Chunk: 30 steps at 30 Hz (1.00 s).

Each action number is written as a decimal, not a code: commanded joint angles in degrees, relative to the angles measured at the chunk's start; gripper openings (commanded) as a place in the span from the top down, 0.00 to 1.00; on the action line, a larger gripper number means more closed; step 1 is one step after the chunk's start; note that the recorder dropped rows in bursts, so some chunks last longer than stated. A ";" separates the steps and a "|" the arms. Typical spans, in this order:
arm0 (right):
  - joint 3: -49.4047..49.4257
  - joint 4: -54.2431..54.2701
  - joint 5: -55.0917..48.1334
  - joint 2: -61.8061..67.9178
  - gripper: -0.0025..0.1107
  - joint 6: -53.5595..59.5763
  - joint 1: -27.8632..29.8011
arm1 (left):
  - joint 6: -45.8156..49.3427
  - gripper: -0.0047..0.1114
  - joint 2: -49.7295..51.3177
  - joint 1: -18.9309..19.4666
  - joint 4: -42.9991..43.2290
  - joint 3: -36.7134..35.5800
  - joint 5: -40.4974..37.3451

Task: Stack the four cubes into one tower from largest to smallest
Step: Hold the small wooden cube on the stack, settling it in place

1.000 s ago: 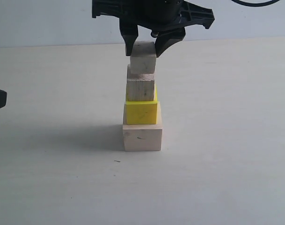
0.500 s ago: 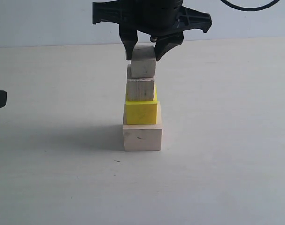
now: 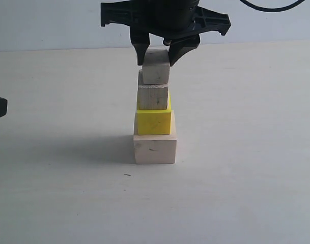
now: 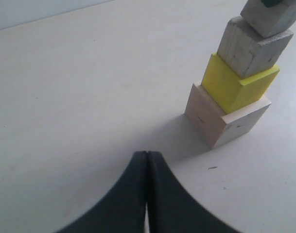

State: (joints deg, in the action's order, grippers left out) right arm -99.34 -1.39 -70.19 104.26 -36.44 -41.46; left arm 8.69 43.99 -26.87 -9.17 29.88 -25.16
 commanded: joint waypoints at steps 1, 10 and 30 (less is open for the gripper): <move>-0.43 -0.74 0.22 -0.11 0.79 0.37 -0.16 | -0.15 0.96 -0.07 0.28 -0.37 0.32 0.36; -0.43 -0.74 0.22 -0.11 0.58 0.37 -0.16 | -0.15 0.96 -0.07 0.28 -0.37 0.32 0.36; -0.43 -0.07 0.22 -0.11 0.46 0.47 -0.16 | -0.15 0.96 -0.07 0.28 -0.37 0.32 0.36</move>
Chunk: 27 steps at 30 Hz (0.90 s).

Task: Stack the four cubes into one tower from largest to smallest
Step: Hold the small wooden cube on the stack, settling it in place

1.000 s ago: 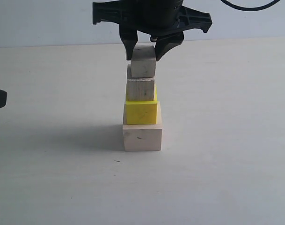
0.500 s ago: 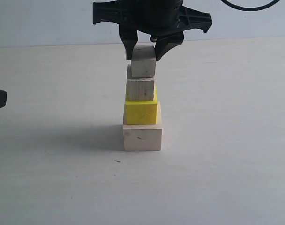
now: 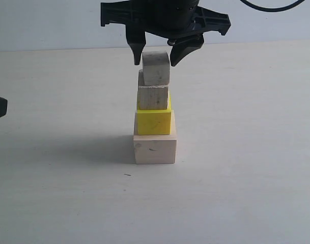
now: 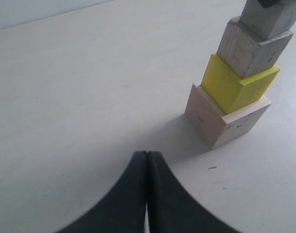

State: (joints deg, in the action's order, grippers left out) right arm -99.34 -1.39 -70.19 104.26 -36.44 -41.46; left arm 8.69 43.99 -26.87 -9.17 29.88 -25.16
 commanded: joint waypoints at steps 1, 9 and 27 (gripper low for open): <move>-0.43 0.41 0.22 -0.11 0.46 0.47 -0.16 | -0.15 0.96 -0.07 0.28 -0.37 0.32 0.36; -0.43 1.06 0.22 -0.11 0.46 0.47 -0.16 | -0.15 0.96 -0.07 0.28 -0.37 0.32 0.36; -0.43 2.06 0.22 -0.11 0.46 0.47 -0.16 | -0.15 0.96 -0.07 0.28 -0.37 0.32 0.36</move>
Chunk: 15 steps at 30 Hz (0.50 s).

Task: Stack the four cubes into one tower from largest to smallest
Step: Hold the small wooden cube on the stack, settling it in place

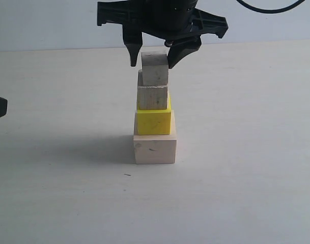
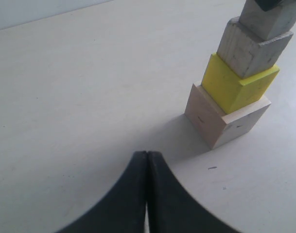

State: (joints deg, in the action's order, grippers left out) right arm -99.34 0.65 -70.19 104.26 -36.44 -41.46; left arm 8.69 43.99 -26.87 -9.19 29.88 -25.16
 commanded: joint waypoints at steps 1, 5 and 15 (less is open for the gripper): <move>-0.43 0.02 0.22 -0.11 0.46 0.47 -0.16 | -0.15 0.96 -0.07 0.28 -0.36 0.32 0.36; -0.43 0.02 0.22 -0.11 0.46 0.47 -0.16 | -0.15 0.96 -0.07 0.28 -0.36 0.32 0.36; -0.43 0.02 0.22 -0.11 0.46 0.89 -0.16 | -0.15 0.96 -0.07 0.28 -0.36 0.32 0.36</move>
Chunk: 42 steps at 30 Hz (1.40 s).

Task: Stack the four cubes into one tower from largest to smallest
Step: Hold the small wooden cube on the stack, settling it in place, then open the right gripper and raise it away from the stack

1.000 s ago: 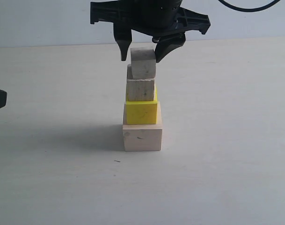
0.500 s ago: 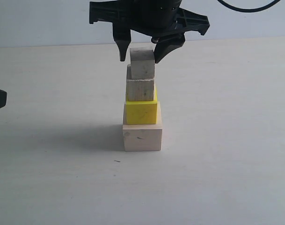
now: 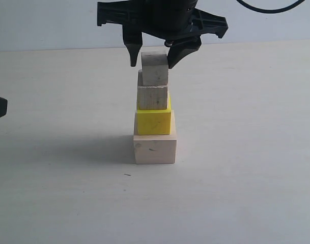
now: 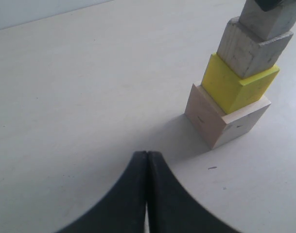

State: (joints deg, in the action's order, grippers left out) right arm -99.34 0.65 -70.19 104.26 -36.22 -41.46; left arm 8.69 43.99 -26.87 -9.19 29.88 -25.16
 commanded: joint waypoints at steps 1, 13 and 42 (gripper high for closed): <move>-0.43 0.02 0.22 -0.11 0.46 0.67 -0.16 | -0.15 0.96 -0.07 0.28 -0.36 0.32 0.36; -0.43 0.02 0.22 -0.11 0.46 1.72 -0.16 | -0.15 0.96 -0.07 0.28 -0.36 0.32 0.36; 4.74 -11.37 0.24 -20.10 0.98 18.26 -1.17 | -0.16 0.96 -0.07 0.28 -0.36 0.32 -0.19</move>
State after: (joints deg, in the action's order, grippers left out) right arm -97.83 -10.43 -70.15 87.91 -18.99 -41.73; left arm 8.69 43.99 -26.87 -9.19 29.88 -25.26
